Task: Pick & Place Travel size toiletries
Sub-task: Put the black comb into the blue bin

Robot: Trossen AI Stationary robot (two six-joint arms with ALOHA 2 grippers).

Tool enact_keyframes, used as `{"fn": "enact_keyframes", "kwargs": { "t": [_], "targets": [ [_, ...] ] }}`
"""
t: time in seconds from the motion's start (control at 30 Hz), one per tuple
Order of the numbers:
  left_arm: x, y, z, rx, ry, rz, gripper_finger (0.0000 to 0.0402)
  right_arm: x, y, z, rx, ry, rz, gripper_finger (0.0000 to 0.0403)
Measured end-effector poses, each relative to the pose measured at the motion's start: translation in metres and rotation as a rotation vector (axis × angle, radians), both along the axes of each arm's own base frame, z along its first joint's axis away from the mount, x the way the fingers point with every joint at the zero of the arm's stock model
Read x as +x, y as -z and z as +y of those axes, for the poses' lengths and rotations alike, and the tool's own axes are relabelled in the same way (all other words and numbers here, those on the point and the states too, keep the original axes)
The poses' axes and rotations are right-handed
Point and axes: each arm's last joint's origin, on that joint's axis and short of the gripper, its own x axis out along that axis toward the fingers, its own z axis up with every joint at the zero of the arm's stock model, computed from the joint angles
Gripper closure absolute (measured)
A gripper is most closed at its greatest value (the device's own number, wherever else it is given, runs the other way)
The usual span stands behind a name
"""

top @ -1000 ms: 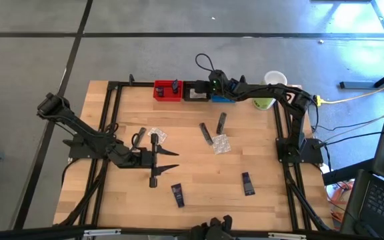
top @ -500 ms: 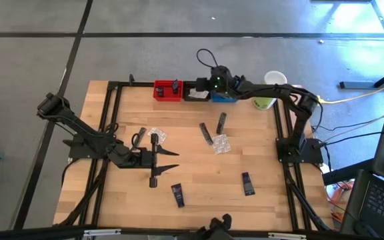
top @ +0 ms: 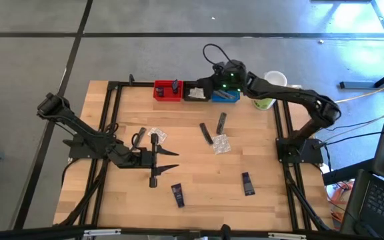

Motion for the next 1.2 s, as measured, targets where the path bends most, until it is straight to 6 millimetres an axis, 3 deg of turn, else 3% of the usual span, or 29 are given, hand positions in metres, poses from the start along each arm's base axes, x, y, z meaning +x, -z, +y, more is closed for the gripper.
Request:
{"fn": "enact_keyframes", "kwargs": {
  "t": [0.2,0.4,0.7,0.9,1.2],
  "targets": [
    [0.000,0.000,0.000,0.000,0.000,0.000,0.0241,-0.014,-0.022,0.033,-0.052,-0.102,0.063,0.0397],
    [0.000,0.000,0.000,0.000,0.000,0.000,0.0241,-0.024,-0.025,0.070,-0.055,-0.184,0.193,0.0382],
    [0.000,0.000,0.000,0.000,0.000,0.001,0.0244,-0.032,-0.007,0.123,-0.057,-0.281,0.483,0.0396],
    [0.000,0.000,0.000,0.001,0.000,0.001,0.0242,-0.047,0.007,0.158,-0.074,-0.230,0.722,0.0395],
    [0.000,0.000,0.000,0.001,0.000,0.001,0.0242,-0.068,0.043,0.210,-0.034,-0.245,0.824,0.0395]
  ]
}}
